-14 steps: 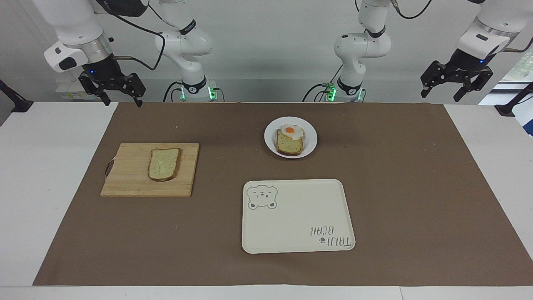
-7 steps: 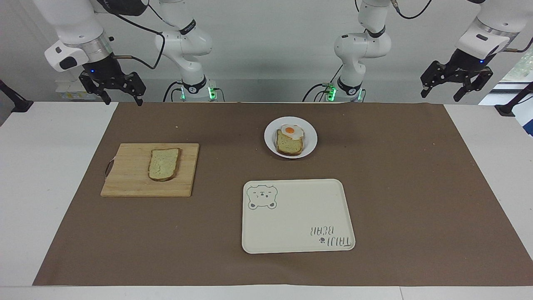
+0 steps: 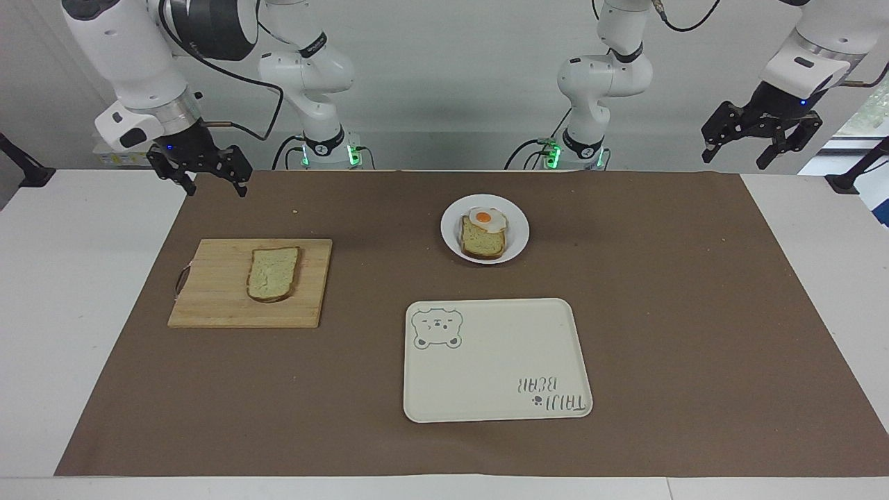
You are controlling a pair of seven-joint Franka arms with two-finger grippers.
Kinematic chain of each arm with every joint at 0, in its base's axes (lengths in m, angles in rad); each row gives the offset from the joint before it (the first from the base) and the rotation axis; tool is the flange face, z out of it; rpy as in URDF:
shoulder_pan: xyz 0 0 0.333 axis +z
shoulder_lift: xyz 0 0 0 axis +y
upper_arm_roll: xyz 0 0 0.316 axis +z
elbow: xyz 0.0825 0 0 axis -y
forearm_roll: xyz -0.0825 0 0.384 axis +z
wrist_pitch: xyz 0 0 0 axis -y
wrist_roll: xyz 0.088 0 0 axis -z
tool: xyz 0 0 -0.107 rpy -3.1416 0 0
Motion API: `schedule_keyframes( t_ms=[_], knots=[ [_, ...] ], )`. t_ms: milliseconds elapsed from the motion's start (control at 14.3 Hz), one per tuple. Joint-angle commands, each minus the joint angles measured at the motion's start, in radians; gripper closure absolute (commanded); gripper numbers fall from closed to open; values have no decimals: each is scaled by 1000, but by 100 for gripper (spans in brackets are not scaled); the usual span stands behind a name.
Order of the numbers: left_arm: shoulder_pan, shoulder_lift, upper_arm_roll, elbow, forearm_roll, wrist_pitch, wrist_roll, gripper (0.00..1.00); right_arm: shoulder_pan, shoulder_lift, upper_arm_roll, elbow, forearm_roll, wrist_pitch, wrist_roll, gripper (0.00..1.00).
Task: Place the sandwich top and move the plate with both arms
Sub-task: 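Reach the right gripper over the spread bread slice on the board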
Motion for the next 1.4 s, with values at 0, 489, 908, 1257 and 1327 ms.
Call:
schedule_keyframes(
  t_ms=[0,489,908,1257,1327],
  knots=[
    [5,-25,-5,-24,11,-2,-8,0,-30,-9,5,-110,16,116,-73,0],
    [5,-25,-5,-24,13,-2,-8,0,-35,88,5,-221,35,323,-90,0],
    [5,-25,-5,-24,13,-2,-8,0,-75,162,5,-325,53,503,-223,0],
    [5,-25,-5,-24,13,-2,-8,0,-123,226,5,-344,162,544,-355,0],
    [5,-25,-5,-24,13,-2,-8,0,-127,234,5,-351,168,552,-368,0]
  ],
)
